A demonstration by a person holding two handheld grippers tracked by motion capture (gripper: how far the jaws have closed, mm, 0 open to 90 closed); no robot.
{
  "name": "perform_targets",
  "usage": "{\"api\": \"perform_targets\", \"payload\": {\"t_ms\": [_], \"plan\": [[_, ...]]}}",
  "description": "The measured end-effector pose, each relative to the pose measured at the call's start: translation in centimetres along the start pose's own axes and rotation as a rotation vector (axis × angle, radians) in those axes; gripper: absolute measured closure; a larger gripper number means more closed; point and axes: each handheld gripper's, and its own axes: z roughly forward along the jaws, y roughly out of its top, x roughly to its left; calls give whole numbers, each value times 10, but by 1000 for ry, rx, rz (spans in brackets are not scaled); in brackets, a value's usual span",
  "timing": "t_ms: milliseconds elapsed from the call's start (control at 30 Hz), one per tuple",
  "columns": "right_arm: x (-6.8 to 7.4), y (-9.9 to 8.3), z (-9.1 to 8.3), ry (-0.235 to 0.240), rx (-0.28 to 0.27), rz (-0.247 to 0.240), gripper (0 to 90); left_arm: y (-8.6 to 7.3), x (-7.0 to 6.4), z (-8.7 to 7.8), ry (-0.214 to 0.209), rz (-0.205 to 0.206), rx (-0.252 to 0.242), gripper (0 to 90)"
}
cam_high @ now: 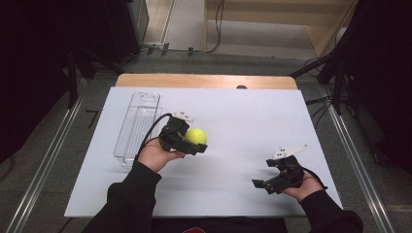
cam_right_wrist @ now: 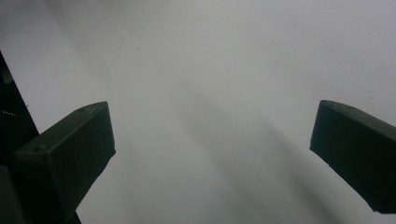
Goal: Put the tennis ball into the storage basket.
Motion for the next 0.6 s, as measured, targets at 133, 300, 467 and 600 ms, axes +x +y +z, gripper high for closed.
{"api": "perform_targets", "payload": {"t_ms": [133,300,467,600], "plan": [[0,0,0,0,1,-1,0,0,3,-4,6,-6,1,256],[0,0,0,0,1,-1,0,0,7,-9,12,-12,-5,256],[0,0,0,0,1,0,0,-1,11,-14,23,-23,-13,256],[0,0,0,0,-1,3,0,-2,14,-17,30,-27,-15,256]]}}
